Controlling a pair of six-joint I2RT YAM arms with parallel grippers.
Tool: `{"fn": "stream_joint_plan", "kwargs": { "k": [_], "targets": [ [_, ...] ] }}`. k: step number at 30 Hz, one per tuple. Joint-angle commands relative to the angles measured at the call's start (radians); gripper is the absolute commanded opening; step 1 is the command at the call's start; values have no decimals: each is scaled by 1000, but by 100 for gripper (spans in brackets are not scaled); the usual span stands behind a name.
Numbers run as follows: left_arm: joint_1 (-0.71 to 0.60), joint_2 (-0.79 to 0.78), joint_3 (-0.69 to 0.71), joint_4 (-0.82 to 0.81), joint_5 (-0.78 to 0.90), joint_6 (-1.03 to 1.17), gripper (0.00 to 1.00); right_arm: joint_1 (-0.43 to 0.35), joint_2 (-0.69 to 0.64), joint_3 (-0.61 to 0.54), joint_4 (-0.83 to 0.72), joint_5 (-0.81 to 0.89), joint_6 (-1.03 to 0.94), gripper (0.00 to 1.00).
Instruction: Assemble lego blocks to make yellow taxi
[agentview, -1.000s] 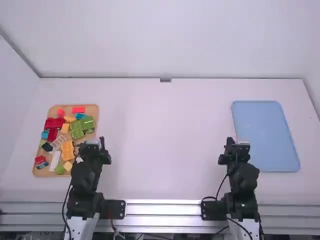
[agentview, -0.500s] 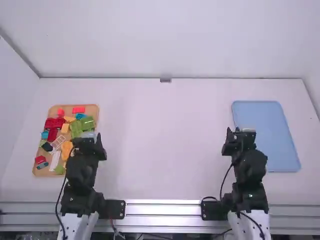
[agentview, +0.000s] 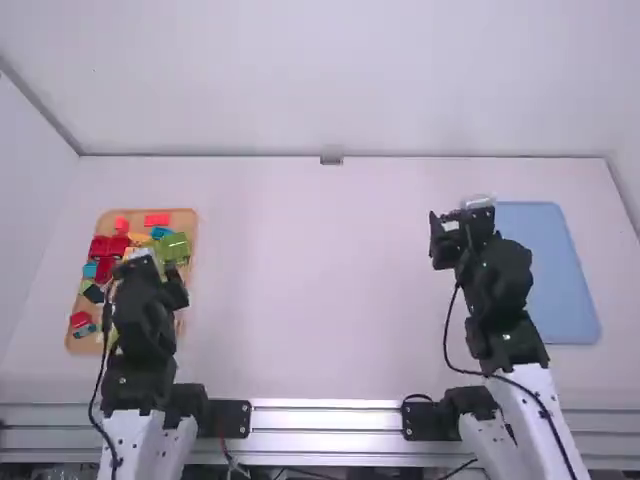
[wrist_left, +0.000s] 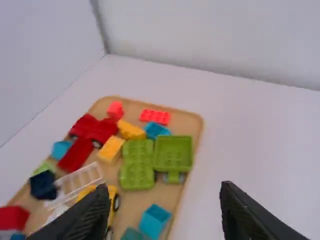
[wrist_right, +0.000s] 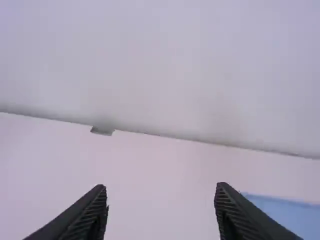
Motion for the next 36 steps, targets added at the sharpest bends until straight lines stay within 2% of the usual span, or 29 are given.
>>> {"fn": "stream_joint_plan", "kwargs": {
  "k": [1,6,12,17,27,30,32,36],
  "targets": [
    [67,49,90,-59,19,-48,64,24,61,86,9,24,-38,64],
    [185,158,215,-215,27,-72,72,48,168,178,6,32,-57,72],
    [386,372,376,-360,108,-20,82,43,296,290,8,30,-63,82],
    [575,627,480,-398,290,200,89,58,399,379,15,33,-62,89],
    [670,977,566,-458,320,319,98,77,506,472,25,31,-77,97],
    [679,1062,577,-455,320,328,94,89,520,484,27,33,-79,98],
    [683,1135,581,-431,320,329,85,100,524,487,26,34,-93,99],
    [682,1230,581,-401,375,399,78,106,524,488,28,35,-99,99]
  ]
}}
